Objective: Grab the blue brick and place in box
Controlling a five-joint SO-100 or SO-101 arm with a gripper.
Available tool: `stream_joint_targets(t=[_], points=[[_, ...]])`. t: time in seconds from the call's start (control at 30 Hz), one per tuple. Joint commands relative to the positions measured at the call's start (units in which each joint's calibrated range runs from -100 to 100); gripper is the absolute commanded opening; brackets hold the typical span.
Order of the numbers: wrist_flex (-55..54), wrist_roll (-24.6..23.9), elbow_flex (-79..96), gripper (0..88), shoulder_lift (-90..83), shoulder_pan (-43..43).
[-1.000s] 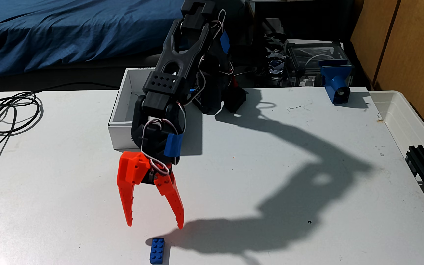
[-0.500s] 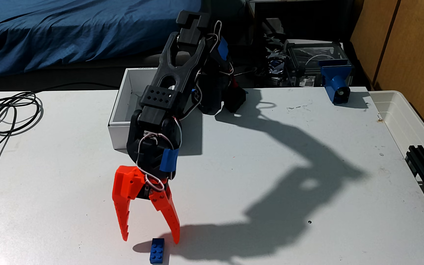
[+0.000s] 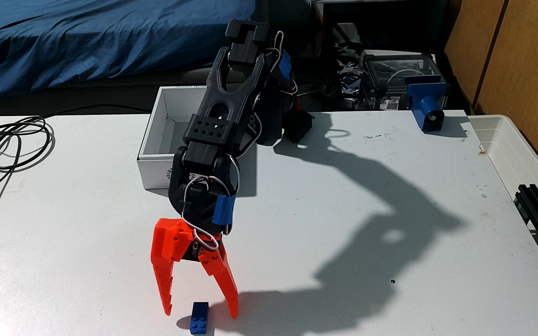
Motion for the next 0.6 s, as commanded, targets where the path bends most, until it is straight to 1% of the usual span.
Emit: stream_joint_targets(t=[0.0,0.07,0.2,0.27,0.57], points=[[-0.6,-0.4,-2.4,35.0,-0.5,-0.4],[-0.6,-0.4,-2.3,34.2,-0.5,-0.4],[-0.6,-0.3,-1.9,24.2,-0.5,-0.4],[-0.4,-0.2,-1.8,21.1,-0.5,-0.4],[-0.5,0.2,-1.6,19.9,-0.2,-0.4]])
